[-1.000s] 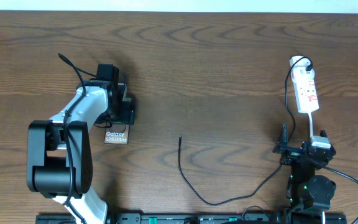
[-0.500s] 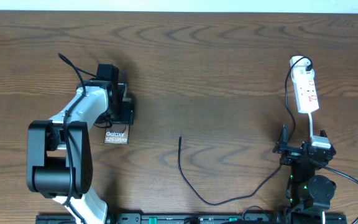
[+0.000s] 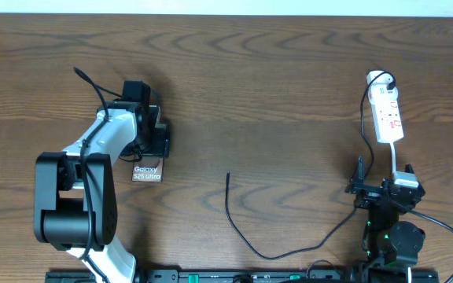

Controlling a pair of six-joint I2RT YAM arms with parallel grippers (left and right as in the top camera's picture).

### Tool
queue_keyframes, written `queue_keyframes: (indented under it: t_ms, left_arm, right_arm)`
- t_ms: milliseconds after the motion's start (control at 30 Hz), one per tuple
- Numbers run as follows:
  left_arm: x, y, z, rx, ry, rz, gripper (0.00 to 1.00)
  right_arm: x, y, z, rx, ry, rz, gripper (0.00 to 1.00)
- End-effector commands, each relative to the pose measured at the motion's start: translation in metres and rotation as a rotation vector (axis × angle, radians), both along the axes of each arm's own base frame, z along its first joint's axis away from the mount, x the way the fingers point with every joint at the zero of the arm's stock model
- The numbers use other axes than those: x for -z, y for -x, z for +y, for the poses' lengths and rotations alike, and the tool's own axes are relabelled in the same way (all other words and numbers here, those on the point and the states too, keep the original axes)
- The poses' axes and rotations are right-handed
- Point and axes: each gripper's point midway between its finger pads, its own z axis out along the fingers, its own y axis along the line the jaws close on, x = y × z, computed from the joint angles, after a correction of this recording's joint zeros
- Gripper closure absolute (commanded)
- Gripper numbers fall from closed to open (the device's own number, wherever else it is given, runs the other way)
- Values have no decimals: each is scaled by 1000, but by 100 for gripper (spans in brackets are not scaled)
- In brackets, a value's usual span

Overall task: Plug charger to phone and switch on socket
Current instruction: 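Close the left gripper on the phone's edge, then lift the phone upright with the left gripper toward the center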

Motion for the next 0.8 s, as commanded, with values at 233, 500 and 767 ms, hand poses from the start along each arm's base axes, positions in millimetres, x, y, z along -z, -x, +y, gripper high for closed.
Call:
queue_keyframes:
  t_ms: [233,500,767]
  left_arm:
    - [14,18,2,-1,-9,65,80]
    - [14,16,2,0,-8,56,93]
    - [-4,1,1,21,-8,38,93]
  right_arm:
    - [1,0,-1,5,8,2,1]
    - [0,0,-1,5,9,2,1]
    - [0,0,-1,5,9,2,1]
